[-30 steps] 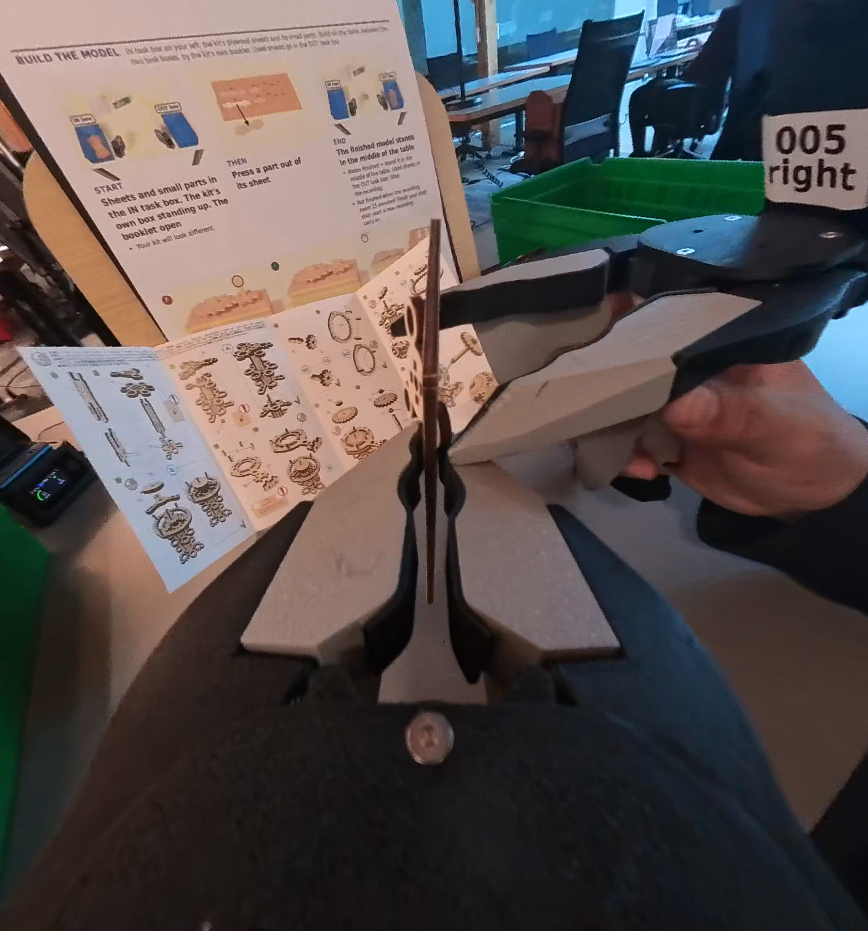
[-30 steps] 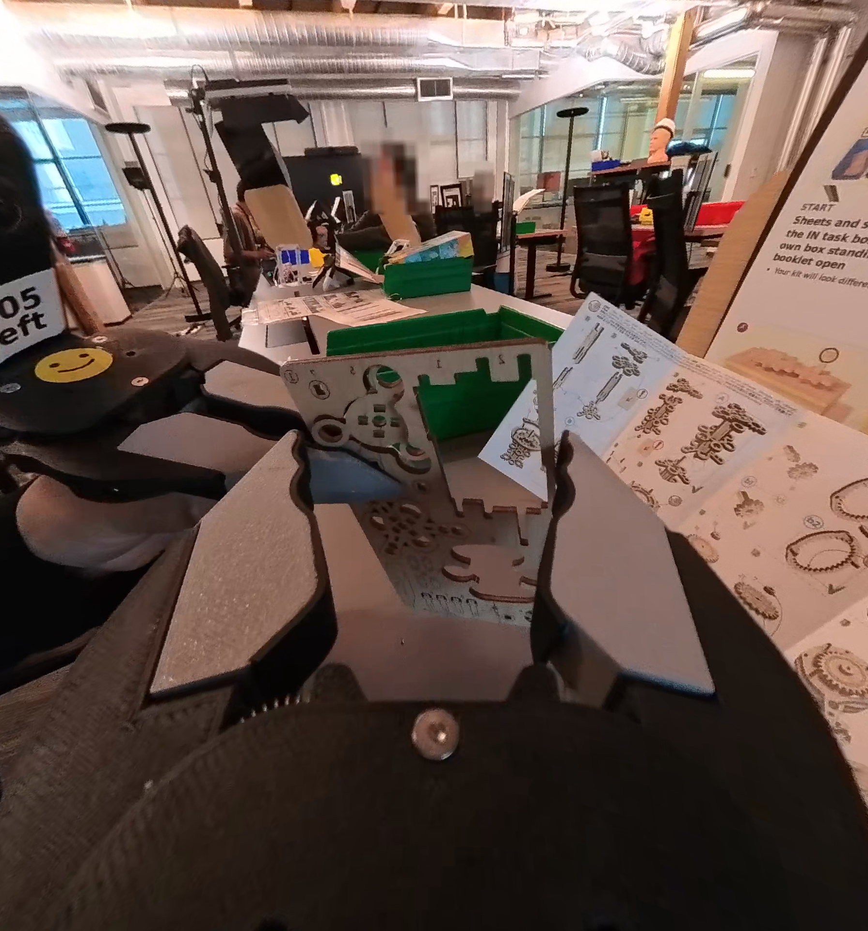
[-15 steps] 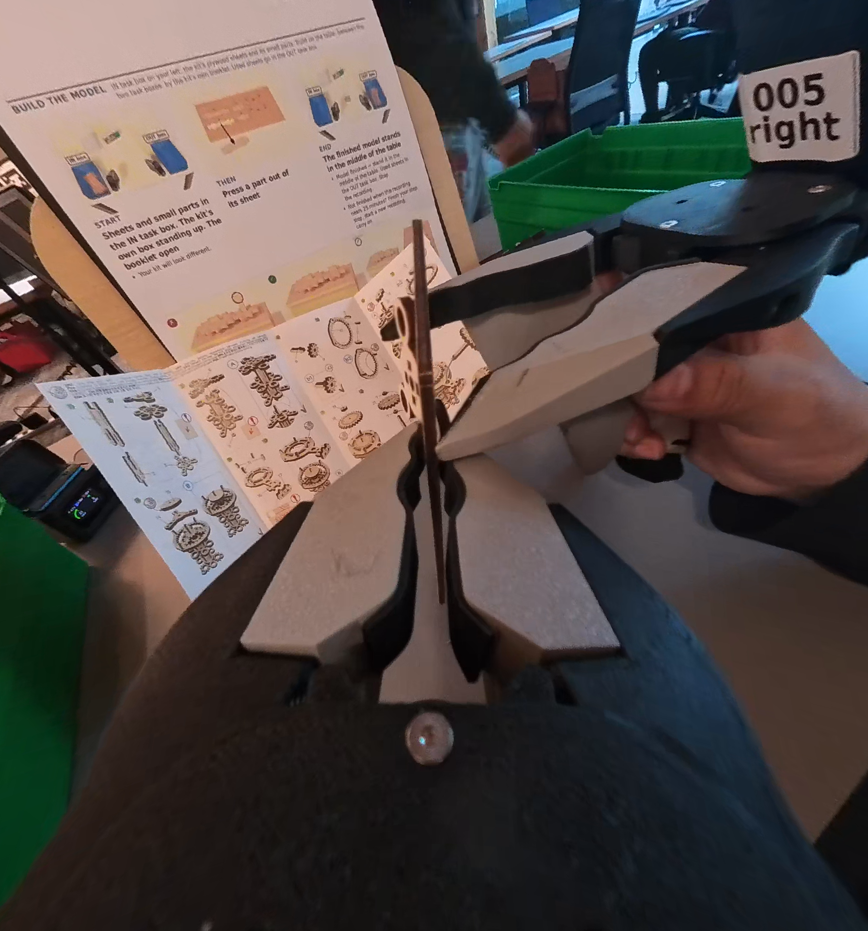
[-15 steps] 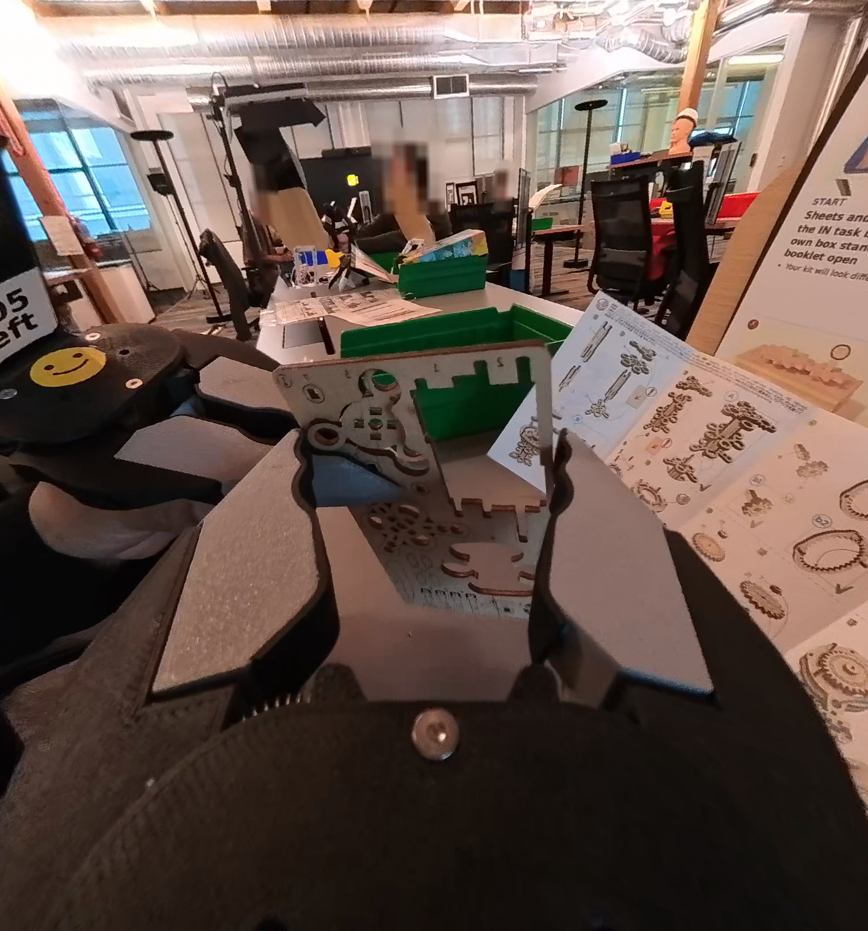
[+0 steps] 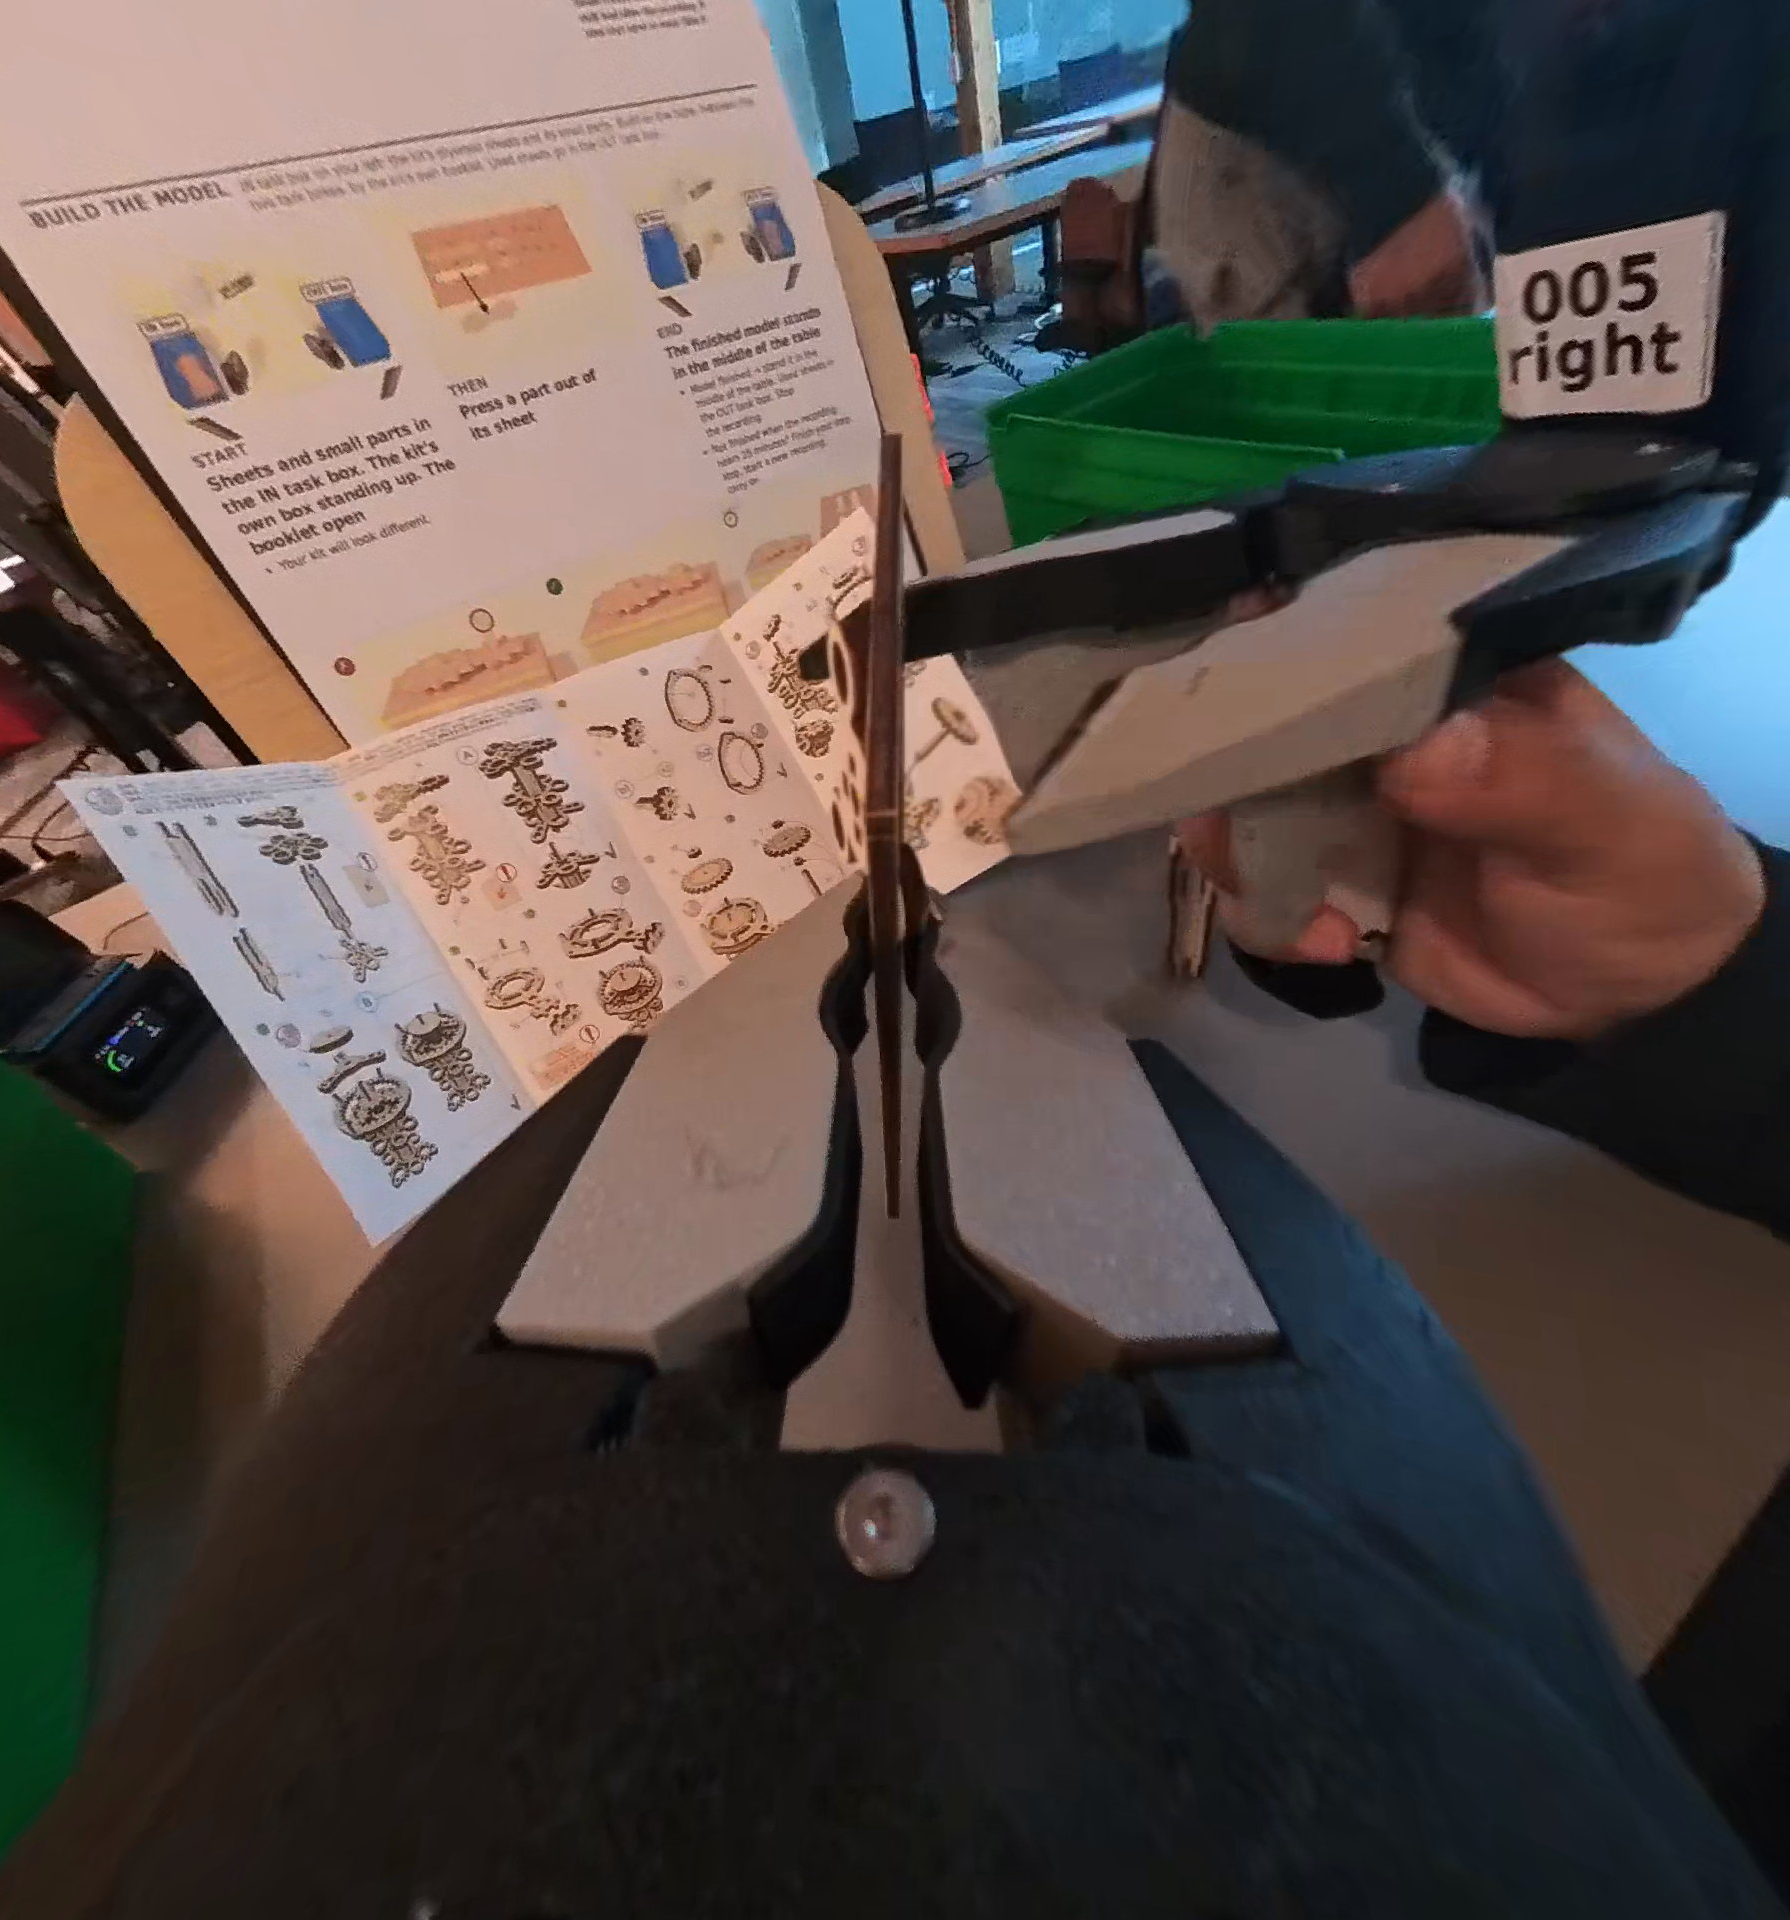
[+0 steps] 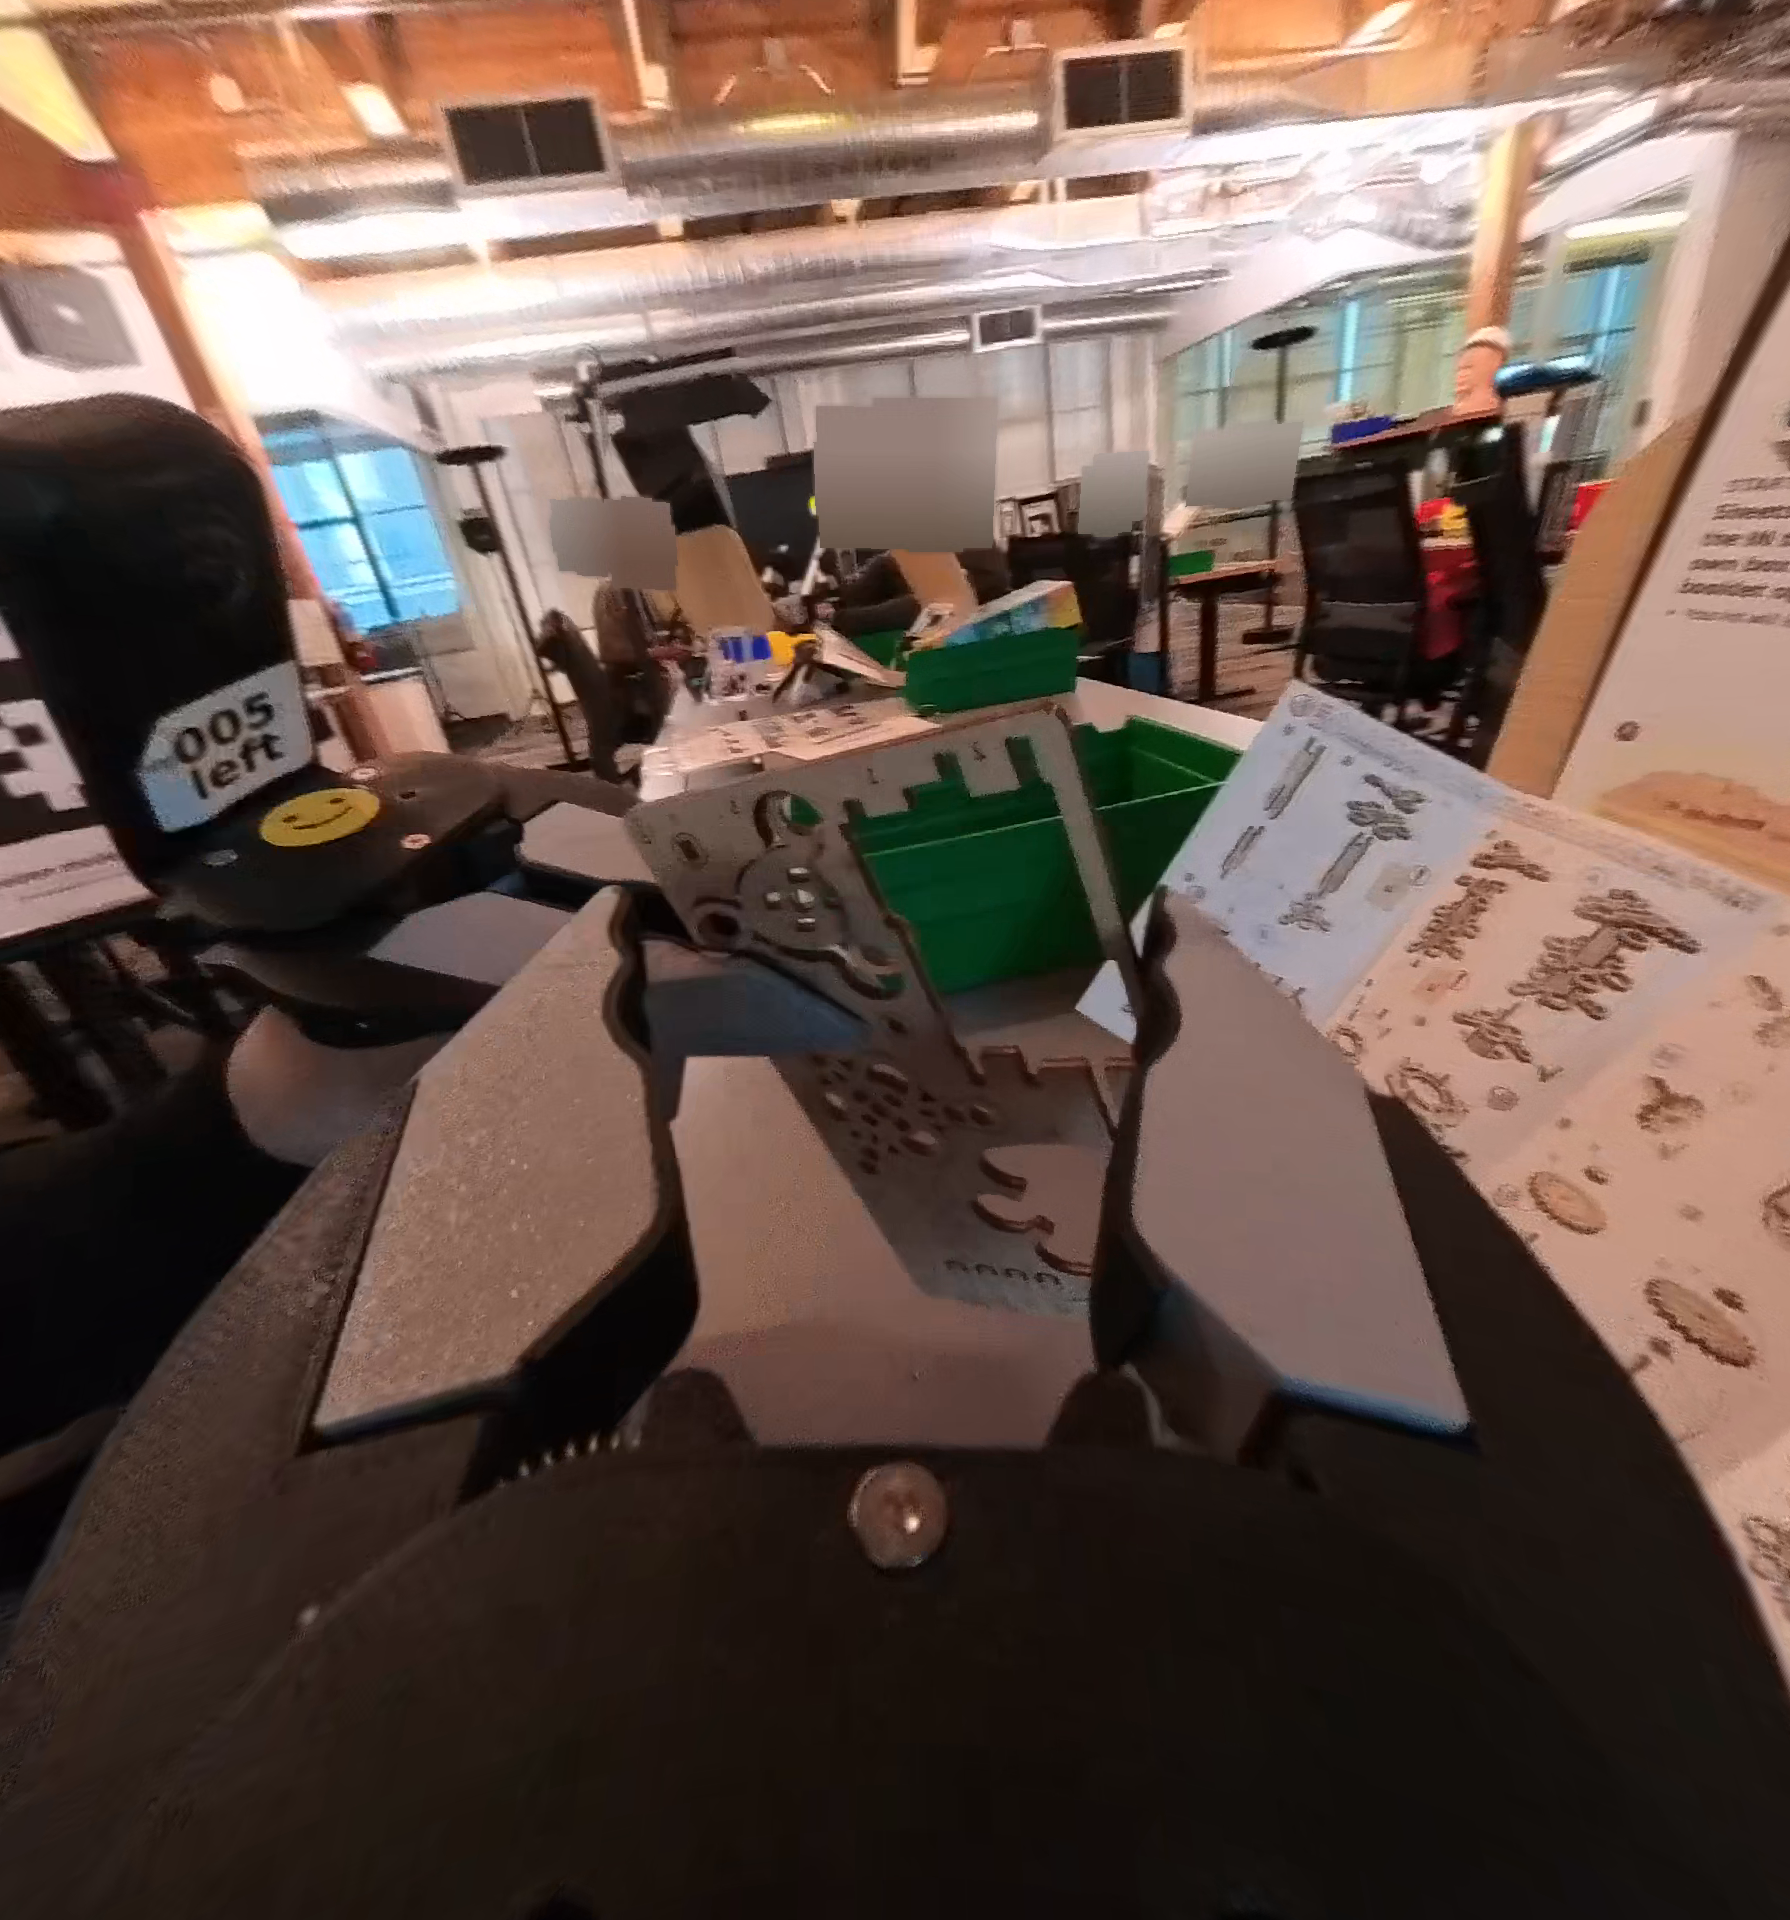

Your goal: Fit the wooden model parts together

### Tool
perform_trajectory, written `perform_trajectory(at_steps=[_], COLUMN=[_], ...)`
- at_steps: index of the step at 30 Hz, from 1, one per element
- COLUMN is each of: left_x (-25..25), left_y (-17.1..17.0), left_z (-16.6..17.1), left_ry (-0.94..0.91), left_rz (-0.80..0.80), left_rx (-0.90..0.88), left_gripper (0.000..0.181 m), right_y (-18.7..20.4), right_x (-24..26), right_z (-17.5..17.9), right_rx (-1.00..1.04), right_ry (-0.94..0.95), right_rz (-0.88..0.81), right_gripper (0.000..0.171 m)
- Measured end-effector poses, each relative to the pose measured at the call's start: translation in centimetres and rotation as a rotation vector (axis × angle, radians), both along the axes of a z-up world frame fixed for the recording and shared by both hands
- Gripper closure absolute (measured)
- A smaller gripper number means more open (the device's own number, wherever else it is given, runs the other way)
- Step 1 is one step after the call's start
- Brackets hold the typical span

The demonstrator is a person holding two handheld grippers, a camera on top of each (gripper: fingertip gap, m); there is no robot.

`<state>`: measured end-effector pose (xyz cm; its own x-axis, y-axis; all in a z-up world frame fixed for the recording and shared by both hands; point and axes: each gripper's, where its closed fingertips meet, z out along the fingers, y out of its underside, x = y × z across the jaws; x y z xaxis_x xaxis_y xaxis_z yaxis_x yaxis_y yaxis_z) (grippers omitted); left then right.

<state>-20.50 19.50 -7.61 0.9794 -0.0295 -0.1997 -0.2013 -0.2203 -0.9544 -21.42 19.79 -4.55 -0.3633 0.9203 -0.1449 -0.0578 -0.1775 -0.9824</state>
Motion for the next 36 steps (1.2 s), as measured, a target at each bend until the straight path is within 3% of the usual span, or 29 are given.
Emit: perform_trajectory(at_steps=[4, 9, 23, 30, 36], left_x=[0.0, 0.4, 0.5, -0.6, -0.5], left_y=[0.2, 0.6, 0.7, 0.3, 0.5], left_z=[-0.2, -0.2, -0.5, 0.0, -0.6], left_ry=[0.010, 0.087, 0.144, 0.088, 0.112], left_rz=[0.009, 0.019, -0.002, 0.019, 0.043], left_rx=[0.002, 0.012, -0.001, 0.001, -0.019], left_gripper=[0.180, 0.180, 0.175, 0.180, 0.180], right_y=[0.0, 0.7, 1.1, 1.0, 0.9], right_x=[-0.5, -1.0, -1.5, -1.3, -1.7], right_z=[-0.7, -1.4, -2.1, -1.8, -2.4], right_rx=[0.023, 0.029, -0.385, -0.402, -0.268], right_ry=[-0.032, -0.067, -0.125, -0.116, -0.130], right_rz=[-0.018, -0.071, 0.138, 0.167, 0.064], right_gripper=[0.071, 0.075, 0.075, 0.080, 0.077])
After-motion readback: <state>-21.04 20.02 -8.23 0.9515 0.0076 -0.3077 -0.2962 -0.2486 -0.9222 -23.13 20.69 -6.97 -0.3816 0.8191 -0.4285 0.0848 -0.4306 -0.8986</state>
